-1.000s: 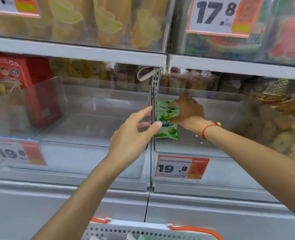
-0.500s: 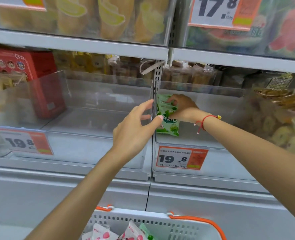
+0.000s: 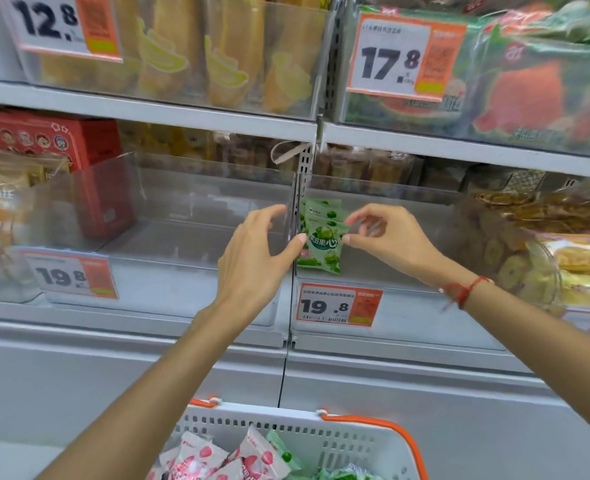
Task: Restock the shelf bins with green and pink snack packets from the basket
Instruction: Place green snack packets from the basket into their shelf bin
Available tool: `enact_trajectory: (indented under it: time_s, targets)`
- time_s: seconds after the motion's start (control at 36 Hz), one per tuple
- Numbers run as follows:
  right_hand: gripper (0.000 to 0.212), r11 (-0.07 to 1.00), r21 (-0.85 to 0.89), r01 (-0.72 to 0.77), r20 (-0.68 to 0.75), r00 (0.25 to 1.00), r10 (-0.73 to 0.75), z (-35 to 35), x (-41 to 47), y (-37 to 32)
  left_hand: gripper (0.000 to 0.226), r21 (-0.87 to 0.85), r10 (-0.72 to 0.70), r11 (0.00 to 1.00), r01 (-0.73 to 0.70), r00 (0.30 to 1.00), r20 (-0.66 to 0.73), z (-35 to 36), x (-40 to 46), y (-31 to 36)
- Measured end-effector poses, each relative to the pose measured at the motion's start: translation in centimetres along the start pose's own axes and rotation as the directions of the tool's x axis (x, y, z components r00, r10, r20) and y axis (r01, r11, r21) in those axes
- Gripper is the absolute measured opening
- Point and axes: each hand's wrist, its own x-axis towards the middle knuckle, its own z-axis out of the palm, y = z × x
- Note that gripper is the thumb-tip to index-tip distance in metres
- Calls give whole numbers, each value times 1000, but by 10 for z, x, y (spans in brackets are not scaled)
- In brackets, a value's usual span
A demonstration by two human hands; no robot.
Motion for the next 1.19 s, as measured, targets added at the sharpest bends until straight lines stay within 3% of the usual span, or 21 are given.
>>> enact_trajectory:
  time_s: [0.08,0.17,0.31,0.44,0.56,0.61,0.72,0.78,0.89,0.94,1.0,1.06,1.11,1.19]
  targets:
    - [15,986,165,6,29,1000,-10,-11,-37,-19,34,16,75,997,-73,986,-151,-7,-26,6]
    - [12,964,265,-9,139,990,-29,-11,-72,-29,17,-28,66,997,-73,979,-195,-11,-57,6]
    - [9,968,236,-89,315,949,11,26,-119,-12,2,-64,-104,993,98,990,-99,-1,-106,-15]
    - [14,980,56,-191,526,840,133,82,-157,25,6,109,-260,962,250,962,89,21,-146,-63]
    - [11,965,-115,-237,687,683,249,135,-191,59,29,360,-351,907,217,862,366,39,-178,-109]
    - [25,951,-198,-235,705,640,305,159,-209,64,44,494,-393,861,117,770,502,47,-196,-129]
    - [42,940,-173,-296,779,542,314,192,-238,54,66,601,-437,792,-111,585,684,55,-233,-158]
    - [47,949,-146,-281,768,572,288,201,-248,47,79,611,-426,768,-193,559,712,56,-247,-167]
    - [59,957,11,-291,663,718,211,201,-255,34,82,582,-390,788,-201,570,724,52,-251,-176]
    - [75,952,21,-304,711,674,200,198,-251,32,79,559,-403,816,-147,549,733,51,-244,-176]
    - [83,931,43,-362,818,547,175,195,-250,35,74,529,-415,844,-85,523,745,50,-235,-175]
    - [64,927,51,-370,862,485,146,194,-252,39,66,497,-415,866,-51,483,771,46,-224,-172]
    - [27,928,48,-369,859,490,150,191,-252,47,62,468,-408,883,-40,426,808,42,-214,-168]
    - [12,901,99,-422,837,526,154,182,-239,49,75,402,-386,915,22,337,859,37,-201,-157]
